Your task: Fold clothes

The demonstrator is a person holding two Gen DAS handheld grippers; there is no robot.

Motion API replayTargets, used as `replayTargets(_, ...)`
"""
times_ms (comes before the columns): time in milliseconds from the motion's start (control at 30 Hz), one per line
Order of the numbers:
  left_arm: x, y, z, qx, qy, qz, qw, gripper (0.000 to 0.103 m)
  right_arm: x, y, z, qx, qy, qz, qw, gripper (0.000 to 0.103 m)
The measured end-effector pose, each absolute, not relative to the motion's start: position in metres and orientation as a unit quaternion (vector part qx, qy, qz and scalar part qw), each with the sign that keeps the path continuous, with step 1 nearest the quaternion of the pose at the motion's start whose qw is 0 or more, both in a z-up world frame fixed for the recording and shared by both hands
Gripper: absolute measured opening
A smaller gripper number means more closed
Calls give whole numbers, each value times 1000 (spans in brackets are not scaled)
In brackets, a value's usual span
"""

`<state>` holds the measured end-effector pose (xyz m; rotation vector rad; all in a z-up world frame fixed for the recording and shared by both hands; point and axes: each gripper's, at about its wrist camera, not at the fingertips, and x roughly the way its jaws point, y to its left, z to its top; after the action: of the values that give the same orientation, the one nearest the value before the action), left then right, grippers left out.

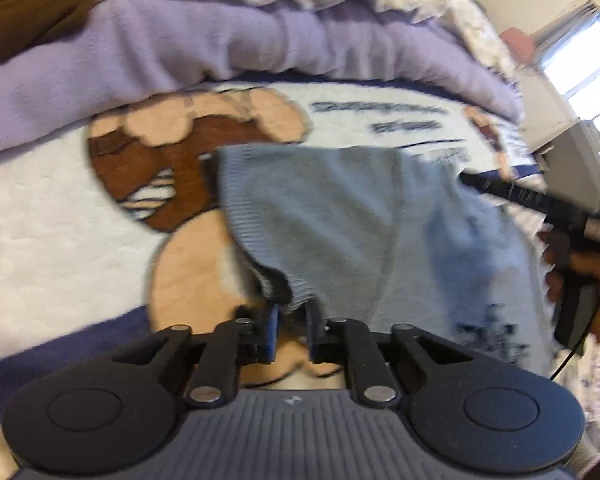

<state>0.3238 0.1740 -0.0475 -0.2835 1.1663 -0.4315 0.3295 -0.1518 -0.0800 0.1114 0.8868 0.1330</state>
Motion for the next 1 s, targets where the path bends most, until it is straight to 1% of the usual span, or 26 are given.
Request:
replayTargets(67,328,159,-43,-133,544,-215,800,14,320,-150,-75,41,431,78,898,45)
replayTargets(100,330,151,-40,-128,545,-218,799,18,315,-149,-72,34,433,86,897,46)
replayTargets(167,330,142,-33,-105,541,-213,807,29,299,-144,-68,22,450,117,885,47)
replayTargets(233,329,139,-26,-86,534,-206,815,49,290,-139,-66,17,461,136,877,47)
replayTargets(267,328,144,-25,-87,537,-199,815,50,284,-137,-65,13,466,149,872,47)
replayTargets(433,324,168,-34,-91,553,-167,811,50,263,-123,-64,-7,481,180,858,47)
replayTargets(600,319,182,-40,-94,552,-162,812,50,255,-121,-61,3,493,176,852,47)
replayTargets(667,318,183,-42,-96,546,-171,815,49,251,-123,-58,5,495,174,851,47)
replayTargets(733,319,181,-51,-104,558,-184,802,41,246,-125,-55,6,494,173,852,47)
replayTargets(767,319,181,-53,-107,561,-185,800,39,243,-127,-54,7,493,173,853,47)
replayTargets(800,319,181,-55,-110,564,-185,797,29,241,-129,-53,8,493,173,852,47)
replayTargets(833,318,183,-56,-115,566,-183,795,8,240,-131,-52,10,494,174,852,47)
replayTargets(933,317,192,-58,-136,572,-169,791,4,231,-138,-51,9,494,172,852,47)
replayTargets(1000,315,194,-55,-126,578,-156,791,4,229,-145,-50,15,493,169,854,47)
